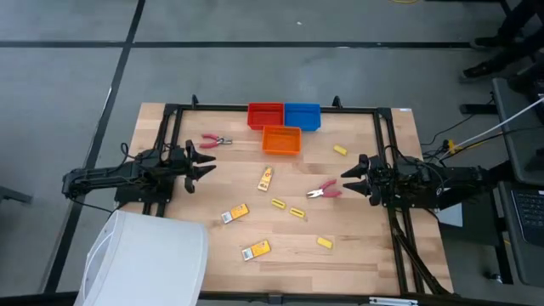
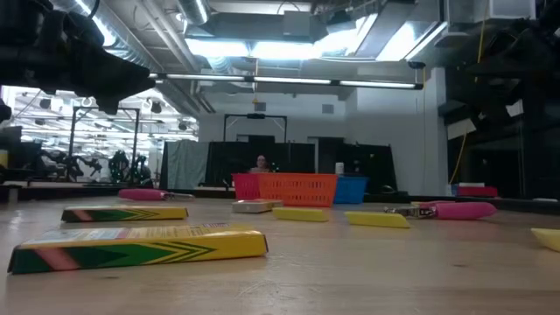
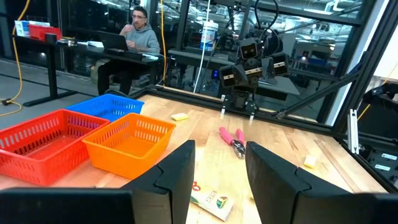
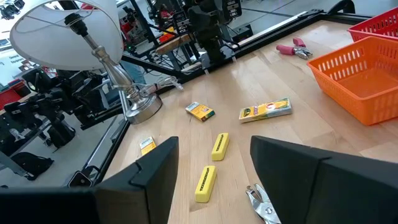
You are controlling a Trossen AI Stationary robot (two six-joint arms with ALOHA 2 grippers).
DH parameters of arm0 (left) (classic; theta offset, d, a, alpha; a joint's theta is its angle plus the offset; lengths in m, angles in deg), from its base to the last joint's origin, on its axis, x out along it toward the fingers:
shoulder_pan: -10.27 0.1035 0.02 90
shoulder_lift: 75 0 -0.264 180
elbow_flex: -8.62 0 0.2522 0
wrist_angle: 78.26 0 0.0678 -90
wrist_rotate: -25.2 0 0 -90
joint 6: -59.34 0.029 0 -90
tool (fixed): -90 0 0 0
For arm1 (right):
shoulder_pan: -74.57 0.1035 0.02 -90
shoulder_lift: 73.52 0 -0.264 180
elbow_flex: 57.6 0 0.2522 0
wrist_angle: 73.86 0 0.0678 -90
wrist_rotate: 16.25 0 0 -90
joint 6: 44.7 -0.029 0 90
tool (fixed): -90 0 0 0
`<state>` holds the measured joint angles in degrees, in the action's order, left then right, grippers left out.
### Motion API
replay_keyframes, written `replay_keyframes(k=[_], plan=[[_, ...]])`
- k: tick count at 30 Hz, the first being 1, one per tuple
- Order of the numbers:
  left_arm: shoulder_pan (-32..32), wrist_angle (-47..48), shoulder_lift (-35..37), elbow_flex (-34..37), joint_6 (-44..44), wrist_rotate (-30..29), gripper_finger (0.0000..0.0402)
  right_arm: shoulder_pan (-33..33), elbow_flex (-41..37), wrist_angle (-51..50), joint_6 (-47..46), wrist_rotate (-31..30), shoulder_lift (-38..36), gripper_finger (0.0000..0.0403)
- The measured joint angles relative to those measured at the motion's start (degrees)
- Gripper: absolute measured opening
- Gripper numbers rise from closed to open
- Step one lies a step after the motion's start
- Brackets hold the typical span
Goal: Pick & Place School Supplies
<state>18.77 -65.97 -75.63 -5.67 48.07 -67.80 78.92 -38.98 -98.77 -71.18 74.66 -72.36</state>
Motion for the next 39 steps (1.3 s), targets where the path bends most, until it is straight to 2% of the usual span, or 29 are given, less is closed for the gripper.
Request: replay_keyframes(k=[2, 6, 10, 12, 15, 17, 21, 23, 27, 30, 32, 34, 37, 39], plan=[[0.0, 0.0, 0.0, 0.0, 0.0, 0.0, 0.0139, 0.0, 0.0, 0.0, 0.3, -0.9, 0.0, 0.0205], [0.0, 0.0, 0.0, 0.0, 0.0, 0.0, 0.0139, 0.0, 0.0, 1.7, -0.3, -11.7, 0.0, 0.0205], [0.0, 0.0, 0.0, 0.0, 0.0, 0.0, 0.0139, 0.0, 0.0, 5.2, -8.7, -17.9, 0.0, 0.0205], [0.0, 0.0, 0.0, 0.0, 0.0, 0.0, 0.0139, 0.0, 0.0, 5.7, -16.3, -17.6, 0.0, 0.0205], [0.0, 0.0, 0.0, 0.0, 0.0, 0.0, 0.0139, 0.0, 0.0, 5.3, -29.6, -13.8, 0.4, 0.0205], [0.0, 0.0, 0.0, 0.0, 0.0, 0.0, 0.0139, 0.0, 0.0, 5.1, -33.9, -11.3, 1.1, 0.0205], [0.0, 0.0, 0.0, 0.0, 0.0, 0.0, 0.0139, 0.0, 0.0, 7.8, -36.7, -7.8, 1.2, 0.0205], [0.0, 0.0, 0.0, 0.0, 0.0, 0.0, 0.0139, 0.0, 0.0, 12.9, -37.0, -7.7, 1.2, 0.0205], [0.0, 0.0, 0.0, 0.0, 0.0, 0.0, 0.0139, 0.4, 0.0, 23.3, -33.3, -10.8, 1.4, 0.0205], [0.0, -0.1, 0.0, 0.0, -0.1, -0.4, 0.0139, 0.8, 0.0, 25.0, -33.1, -15.2, 1.4, 0.0205], [0.0, -1.2, 0.0, 0.0, -0.2, -2.8, 0.0139, 1.4, 0.0, 25.7, -33.3, -18.5, 1.4, 0.0205], [0.0, -4.5, 0.0, 0.0, -4.8, -4.3, 0.0139, 2.0, 0.0, 25.9, -33.0, -21.8, 1.4, 0.0205], [0.0, -9.7, 0.0, 0.0, -19.6, -4.4, 0.0139, 3.0, 0.0, 26.2, -33.1, -25.4, 1.4, 0.0205], [0.0, -13.1, 0.0, 0.0, -23.2, -6.2, 0.0139, 3.7, 0.0, 26.7, -33.1, -26.3, 1.5, 0.0205]])
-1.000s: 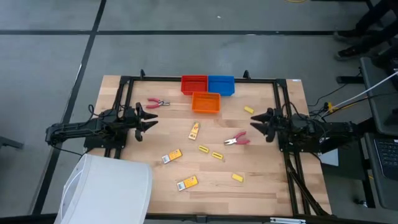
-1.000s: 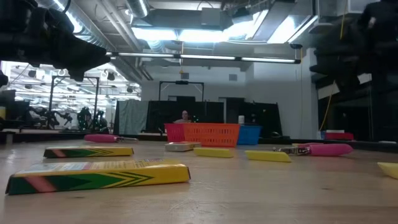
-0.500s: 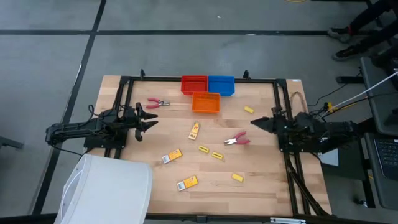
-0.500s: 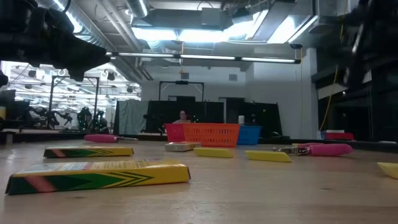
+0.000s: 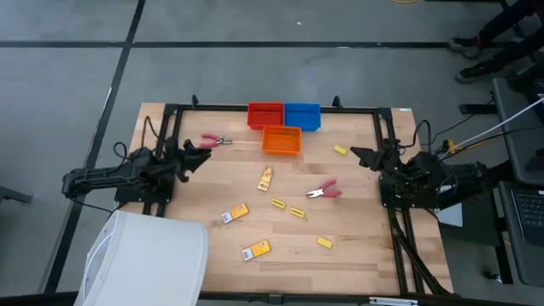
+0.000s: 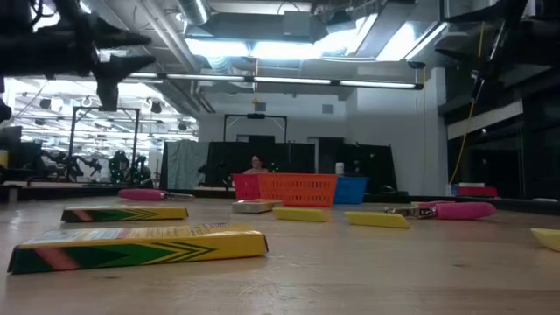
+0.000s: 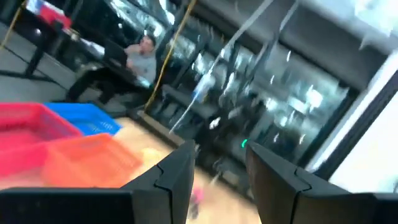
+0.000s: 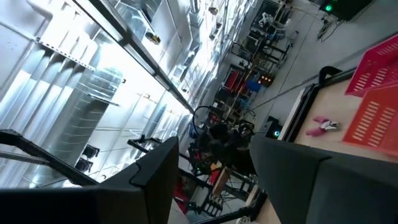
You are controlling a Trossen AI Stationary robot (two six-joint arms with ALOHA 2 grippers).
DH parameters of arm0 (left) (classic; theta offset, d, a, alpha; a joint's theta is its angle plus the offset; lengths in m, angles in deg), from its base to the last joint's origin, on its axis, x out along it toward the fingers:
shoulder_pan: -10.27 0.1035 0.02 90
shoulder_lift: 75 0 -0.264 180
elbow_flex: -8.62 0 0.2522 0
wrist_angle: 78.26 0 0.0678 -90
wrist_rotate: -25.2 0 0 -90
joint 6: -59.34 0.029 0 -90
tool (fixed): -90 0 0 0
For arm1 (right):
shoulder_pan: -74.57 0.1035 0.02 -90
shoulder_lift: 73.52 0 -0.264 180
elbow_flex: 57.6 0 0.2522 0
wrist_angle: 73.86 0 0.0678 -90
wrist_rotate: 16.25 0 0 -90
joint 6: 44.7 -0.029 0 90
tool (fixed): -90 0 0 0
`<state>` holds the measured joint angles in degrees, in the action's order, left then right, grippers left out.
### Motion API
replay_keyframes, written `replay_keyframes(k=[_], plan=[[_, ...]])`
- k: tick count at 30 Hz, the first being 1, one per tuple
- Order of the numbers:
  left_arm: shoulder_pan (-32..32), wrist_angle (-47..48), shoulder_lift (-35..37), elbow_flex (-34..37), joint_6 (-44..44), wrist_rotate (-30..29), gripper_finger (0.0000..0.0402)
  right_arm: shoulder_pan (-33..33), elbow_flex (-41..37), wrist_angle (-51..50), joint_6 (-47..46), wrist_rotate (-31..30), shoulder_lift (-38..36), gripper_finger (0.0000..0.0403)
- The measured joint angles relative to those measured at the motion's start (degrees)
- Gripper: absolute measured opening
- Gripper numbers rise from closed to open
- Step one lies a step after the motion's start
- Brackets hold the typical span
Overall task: Pick & Place School Supplies
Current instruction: Put the yellow crayon box into the red bin
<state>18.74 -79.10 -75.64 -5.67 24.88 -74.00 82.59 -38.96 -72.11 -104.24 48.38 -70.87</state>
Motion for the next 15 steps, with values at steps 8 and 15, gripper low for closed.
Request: replay_keyframes(k=[8, 15], plan=[[0.0, -14.4, -0.2, 0.0, -17.1, 1.0, 0.0139, 3.2, 0.0, 8.9, 6.5, -6.5, 3.7, 0.0205], [0.0, -28.2, -0.4, -1.0, -25.8, 17.1, 0.0139, 4.6, 0.0, 17.5, 11.4, -6.8, 8.8, 0.0205]])
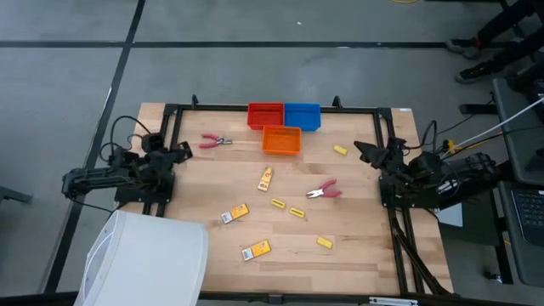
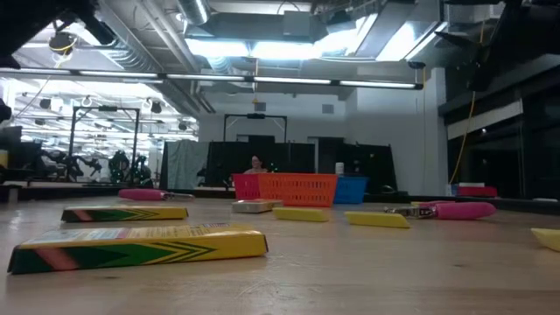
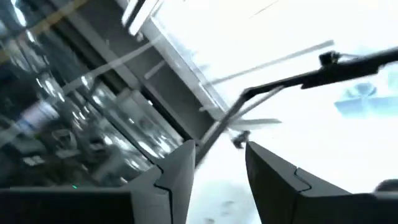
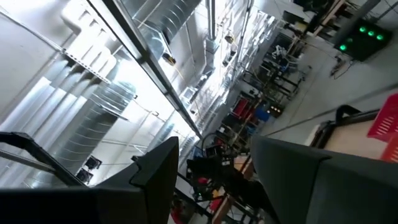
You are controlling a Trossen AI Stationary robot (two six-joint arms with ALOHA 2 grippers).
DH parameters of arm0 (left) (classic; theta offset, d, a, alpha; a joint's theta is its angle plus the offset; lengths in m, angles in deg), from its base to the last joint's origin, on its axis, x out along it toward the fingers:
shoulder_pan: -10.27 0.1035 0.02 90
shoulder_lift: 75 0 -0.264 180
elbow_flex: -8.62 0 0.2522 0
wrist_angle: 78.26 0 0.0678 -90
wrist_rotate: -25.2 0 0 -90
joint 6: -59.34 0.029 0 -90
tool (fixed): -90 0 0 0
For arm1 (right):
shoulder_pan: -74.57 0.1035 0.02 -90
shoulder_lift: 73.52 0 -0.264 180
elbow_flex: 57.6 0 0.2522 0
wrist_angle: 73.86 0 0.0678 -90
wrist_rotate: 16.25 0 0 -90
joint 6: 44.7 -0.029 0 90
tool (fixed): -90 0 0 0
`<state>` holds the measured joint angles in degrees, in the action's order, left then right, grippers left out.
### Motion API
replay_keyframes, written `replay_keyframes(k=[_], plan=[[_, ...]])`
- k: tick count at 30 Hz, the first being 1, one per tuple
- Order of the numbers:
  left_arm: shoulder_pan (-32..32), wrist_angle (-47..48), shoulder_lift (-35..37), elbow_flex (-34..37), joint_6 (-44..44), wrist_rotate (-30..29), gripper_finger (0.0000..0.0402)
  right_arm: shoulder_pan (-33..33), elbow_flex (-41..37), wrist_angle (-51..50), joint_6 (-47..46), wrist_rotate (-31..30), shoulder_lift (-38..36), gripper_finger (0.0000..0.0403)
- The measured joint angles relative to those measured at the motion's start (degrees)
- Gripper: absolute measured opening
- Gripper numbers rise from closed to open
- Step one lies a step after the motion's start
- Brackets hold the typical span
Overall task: Pick & Place School Supplies
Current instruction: Put the yellow crayon box into the red bin
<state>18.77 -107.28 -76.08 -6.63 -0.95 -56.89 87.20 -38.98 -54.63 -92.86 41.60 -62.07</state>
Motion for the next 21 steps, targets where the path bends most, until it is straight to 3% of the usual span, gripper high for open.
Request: replay_keyframes(k=[3, 7, 18, 21], plan=[[-0.1, 11.9, -1.3, -3.1, -3.0, -0.2, 0.0139, 0.4, 0.0, 1.9, 0.0, 0.3, 1.5, 0.0205], [-0.9, 26.8, -7.1, -10.7, 6.3, -1.9, 0.0139, 1.3, 0.0, 4.6, 0.3, 2.1, 2.7, 0.0205], [-3.1, 22.0, -29.9, -35.6, 26.3, -5.9, 0.0139, 4.6, 0.0, 13.4, 6.7, 6.5, 2.9, 0.0205], [-3.0, 36.9, -35.1, -44.4, 27.5, -10.7, 0.0139, 4.9, 0.0, 13.3, 6.7, 7.1, 2.9, 0.0205]])
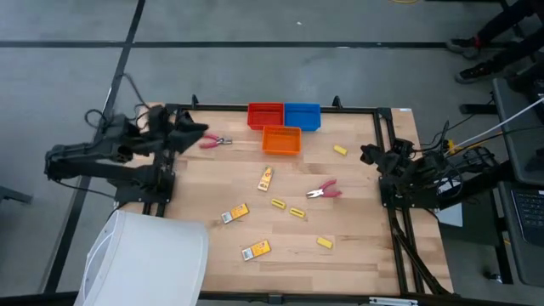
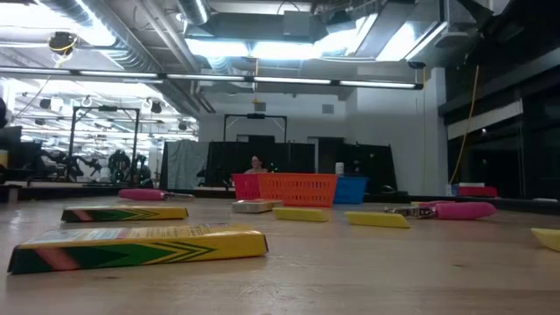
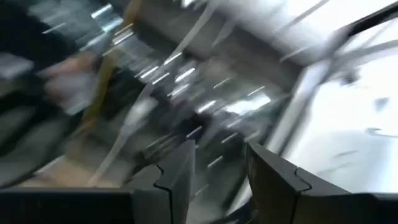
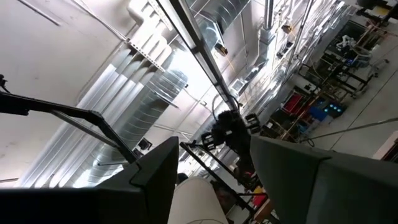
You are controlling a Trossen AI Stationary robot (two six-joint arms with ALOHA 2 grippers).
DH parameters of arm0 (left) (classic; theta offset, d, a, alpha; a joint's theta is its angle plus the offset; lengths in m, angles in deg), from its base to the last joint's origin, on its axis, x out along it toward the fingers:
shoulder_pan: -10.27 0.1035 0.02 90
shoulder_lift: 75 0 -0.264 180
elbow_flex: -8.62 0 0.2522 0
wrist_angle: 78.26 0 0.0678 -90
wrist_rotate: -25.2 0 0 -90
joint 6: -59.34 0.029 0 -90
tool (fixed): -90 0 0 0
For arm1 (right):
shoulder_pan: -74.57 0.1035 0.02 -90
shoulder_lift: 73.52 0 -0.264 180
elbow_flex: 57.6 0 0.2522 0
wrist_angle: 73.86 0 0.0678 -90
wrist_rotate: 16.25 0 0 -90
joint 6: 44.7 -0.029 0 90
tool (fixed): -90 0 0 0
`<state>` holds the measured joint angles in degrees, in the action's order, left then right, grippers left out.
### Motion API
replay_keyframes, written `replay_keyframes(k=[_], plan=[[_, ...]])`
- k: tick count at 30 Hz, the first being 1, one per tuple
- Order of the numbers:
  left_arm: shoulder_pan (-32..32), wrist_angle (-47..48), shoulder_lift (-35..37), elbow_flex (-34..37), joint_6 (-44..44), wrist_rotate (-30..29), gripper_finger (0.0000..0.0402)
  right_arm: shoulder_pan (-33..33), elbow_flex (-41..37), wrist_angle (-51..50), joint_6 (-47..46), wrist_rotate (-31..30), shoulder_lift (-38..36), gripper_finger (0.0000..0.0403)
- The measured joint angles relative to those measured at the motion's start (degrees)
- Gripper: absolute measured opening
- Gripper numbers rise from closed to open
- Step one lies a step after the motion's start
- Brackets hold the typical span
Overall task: Pick & Place School Supplies
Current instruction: Put the yellow crayon box into the red bin
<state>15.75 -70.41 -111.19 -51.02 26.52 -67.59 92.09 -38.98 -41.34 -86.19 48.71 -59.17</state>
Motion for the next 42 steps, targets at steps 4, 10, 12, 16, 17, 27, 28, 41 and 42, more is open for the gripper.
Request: replay_keyframes(k=[4, 10, 12, 16, 17, 27, 28, 41, 42], plan=[[0.3, 29.9, -10.5, -12.9, -4.9, -6.3, 0.0139, 0.0, 0.0, 0.0, 0.0, 0.4, 0.0, 0.0205], [-2.9, 48.7, -30.6, -23.7, -14.5, 1.0, 0.0139, 0.0, 0.0, 0.0, -2.9, 0.7, 0.0, 0.0205], [-6.0, 51.9, -36.5, -25.1, -16.7, 5.9, 0.0139, 0.0, 0.0, 0.0, -3.4, 1.2, 0.0, 0.0205], [-13.7, 54.3, -45.6, -25.2, -22.7, 8.7, 0.0139, 0.0, 0.0, 0.3, -4.2, 1.7, 0.0, 0.0205], [-15.9, 54.2, -47.0, -25.2, -24.1, 7.5, 0.0139, 0.0, 0.0, 0.5, -4.2, 1.7, 0.0, 0.0205], [-27.9, 57.2, -58.3, -25.3, -29.3, -1.8, 0.0139, 0.0, 0.0, 1.0, -4.3, 4.6, 0.0, 0.0205], [-28.2, 58.0, -59.2, -25.3, -29.5, -1.7, 0.0139, 0.0, 0.0, 1.1, -4.3, 5.0, 0.0, 0.0205], [-22.5, 52.4, -63.8, -25.3, -26.6, 5.1, 0.0144, 0.0, 0.0, 1.7, -3.7, 10.1, 0.0, 0.0205], [-21.8, 52.4, -63.8, -25.3, -26.6, 5.7, 0.0148, 0.0, 0.0, 1.7, -3.9, 10.7, 0.0, 0.0205]])
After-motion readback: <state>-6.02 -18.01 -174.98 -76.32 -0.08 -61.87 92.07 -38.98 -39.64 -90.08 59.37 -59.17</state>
